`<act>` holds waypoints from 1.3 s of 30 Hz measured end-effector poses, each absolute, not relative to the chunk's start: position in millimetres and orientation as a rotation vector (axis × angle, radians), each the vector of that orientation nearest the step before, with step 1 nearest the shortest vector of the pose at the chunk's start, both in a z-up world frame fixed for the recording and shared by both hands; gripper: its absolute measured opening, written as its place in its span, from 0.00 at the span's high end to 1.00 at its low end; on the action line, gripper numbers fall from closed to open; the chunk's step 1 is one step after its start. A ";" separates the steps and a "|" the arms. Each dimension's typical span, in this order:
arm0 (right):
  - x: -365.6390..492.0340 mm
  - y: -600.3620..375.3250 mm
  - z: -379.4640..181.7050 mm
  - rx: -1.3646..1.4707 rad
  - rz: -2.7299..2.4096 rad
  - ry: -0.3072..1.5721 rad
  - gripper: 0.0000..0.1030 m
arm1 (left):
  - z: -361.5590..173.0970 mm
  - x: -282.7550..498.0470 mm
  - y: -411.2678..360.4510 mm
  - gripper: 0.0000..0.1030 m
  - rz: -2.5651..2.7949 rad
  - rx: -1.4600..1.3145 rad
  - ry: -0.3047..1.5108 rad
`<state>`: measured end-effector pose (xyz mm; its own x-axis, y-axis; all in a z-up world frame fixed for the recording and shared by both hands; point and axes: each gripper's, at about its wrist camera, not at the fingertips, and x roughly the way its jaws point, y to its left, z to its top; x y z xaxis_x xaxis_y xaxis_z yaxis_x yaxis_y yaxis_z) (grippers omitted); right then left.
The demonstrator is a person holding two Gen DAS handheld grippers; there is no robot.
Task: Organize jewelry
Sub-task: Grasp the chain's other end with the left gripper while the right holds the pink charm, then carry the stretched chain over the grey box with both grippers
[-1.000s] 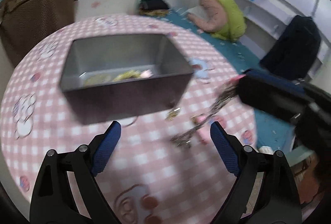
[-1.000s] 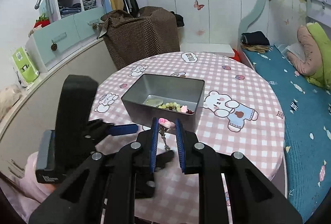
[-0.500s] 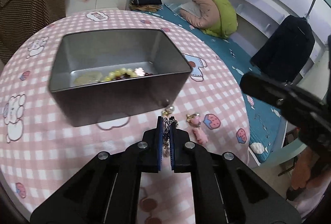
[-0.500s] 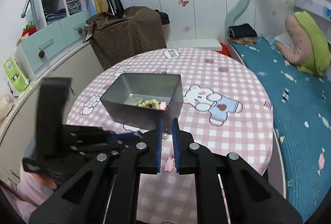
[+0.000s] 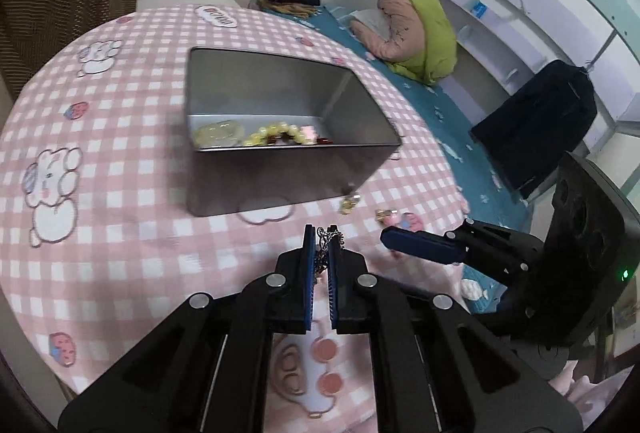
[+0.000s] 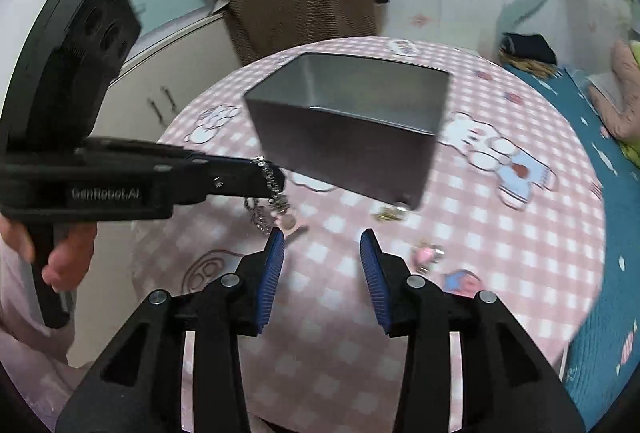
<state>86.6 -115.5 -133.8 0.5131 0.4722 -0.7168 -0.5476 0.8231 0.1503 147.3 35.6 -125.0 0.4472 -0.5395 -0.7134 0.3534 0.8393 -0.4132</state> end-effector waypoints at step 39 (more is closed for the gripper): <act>99.3 -82.8 -148.4 -0.179 0.681 0.872 0.93 | -140.4 137.0 80.6 0.96 -0.519 -0.330 0.993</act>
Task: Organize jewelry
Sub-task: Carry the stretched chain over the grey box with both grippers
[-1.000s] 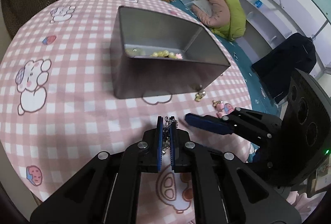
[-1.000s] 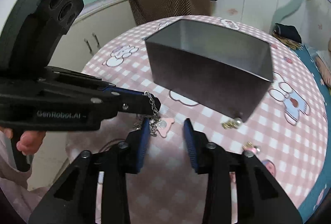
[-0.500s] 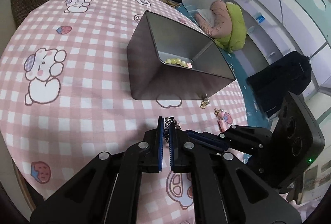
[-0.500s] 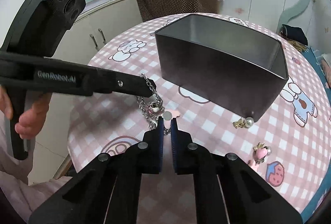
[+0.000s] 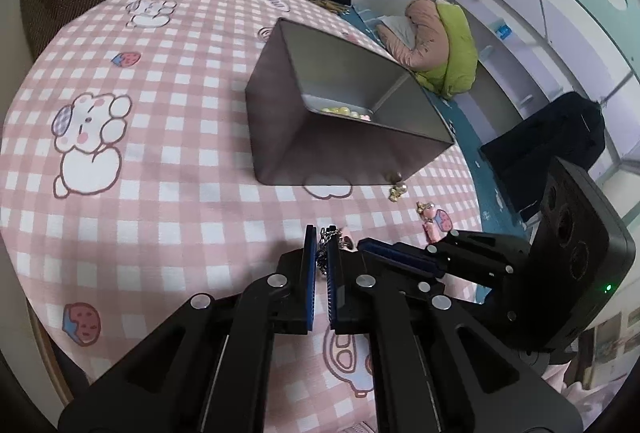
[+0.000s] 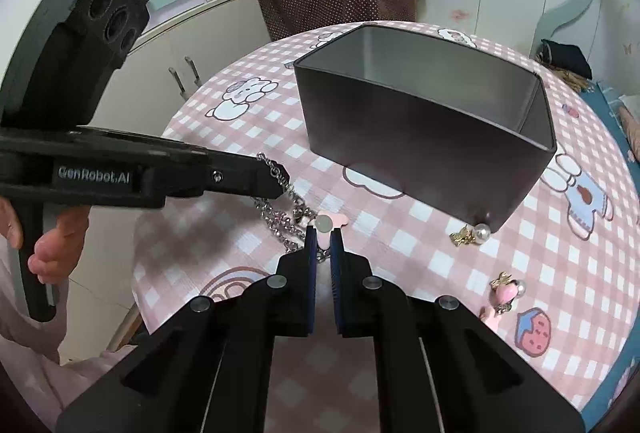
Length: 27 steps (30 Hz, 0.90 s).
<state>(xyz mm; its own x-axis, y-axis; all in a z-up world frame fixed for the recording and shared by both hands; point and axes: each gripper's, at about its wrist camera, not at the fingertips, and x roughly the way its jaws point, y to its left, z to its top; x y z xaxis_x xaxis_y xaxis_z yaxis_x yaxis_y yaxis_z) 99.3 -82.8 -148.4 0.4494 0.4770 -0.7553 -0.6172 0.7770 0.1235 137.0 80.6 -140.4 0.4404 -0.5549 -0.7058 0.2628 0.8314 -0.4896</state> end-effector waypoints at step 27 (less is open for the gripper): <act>106.3 -94.0 -118.4 -0.112 0.697 0.706 0.79 | -83.7 138.2 50.7 0.96 -0.587 -0.234 0.908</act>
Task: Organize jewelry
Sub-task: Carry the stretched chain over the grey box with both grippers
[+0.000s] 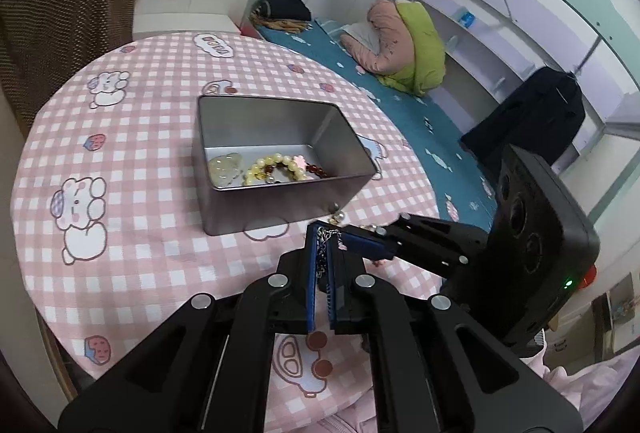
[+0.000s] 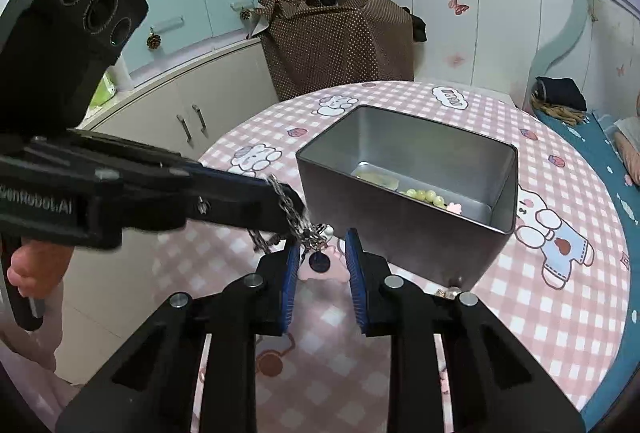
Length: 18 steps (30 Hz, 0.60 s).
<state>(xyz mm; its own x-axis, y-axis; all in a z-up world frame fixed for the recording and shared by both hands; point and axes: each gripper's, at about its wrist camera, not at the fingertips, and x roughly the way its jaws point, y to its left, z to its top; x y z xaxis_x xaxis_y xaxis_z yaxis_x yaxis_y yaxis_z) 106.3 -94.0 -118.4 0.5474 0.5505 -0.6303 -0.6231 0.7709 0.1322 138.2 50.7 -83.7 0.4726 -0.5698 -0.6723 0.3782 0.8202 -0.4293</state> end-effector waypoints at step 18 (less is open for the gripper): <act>103.5 -127.2 -89.7 -0.029 0.533 0.626 0.94 | -87.8 139.4 40.3 0.95 -0.590 -0.241 0.885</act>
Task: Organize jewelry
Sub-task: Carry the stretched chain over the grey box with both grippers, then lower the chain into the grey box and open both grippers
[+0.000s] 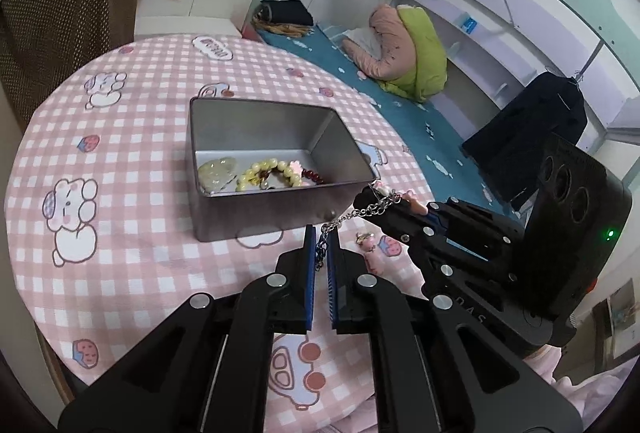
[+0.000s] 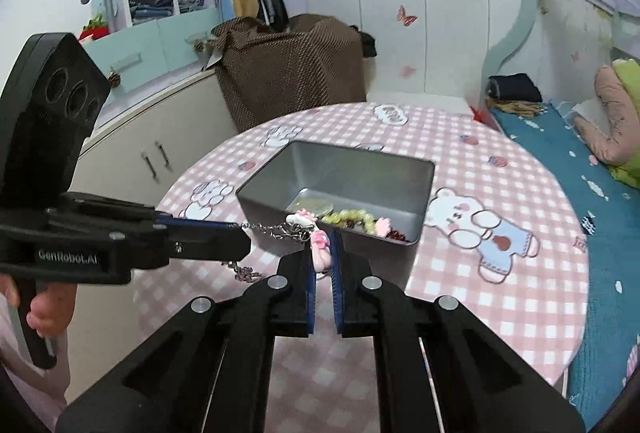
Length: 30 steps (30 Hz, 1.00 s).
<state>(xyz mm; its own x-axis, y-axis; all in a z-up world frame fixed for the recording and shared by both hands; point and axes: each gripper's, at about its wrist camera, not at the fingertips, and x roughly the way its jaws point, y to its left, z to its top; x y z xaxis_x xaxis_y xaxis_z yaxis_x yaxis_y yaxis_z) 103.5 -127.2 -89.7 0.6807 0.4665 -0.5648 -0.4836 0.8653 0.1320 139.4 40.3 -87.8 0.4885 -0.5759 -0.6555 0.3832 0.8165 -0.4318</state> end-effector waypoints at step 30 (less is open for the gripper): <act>176.0 -117.7 -76.5 -0.062 0.505 0.637 0.90 | -76.9 227.3 25.1 0.95 -0.379 -0.166 0.833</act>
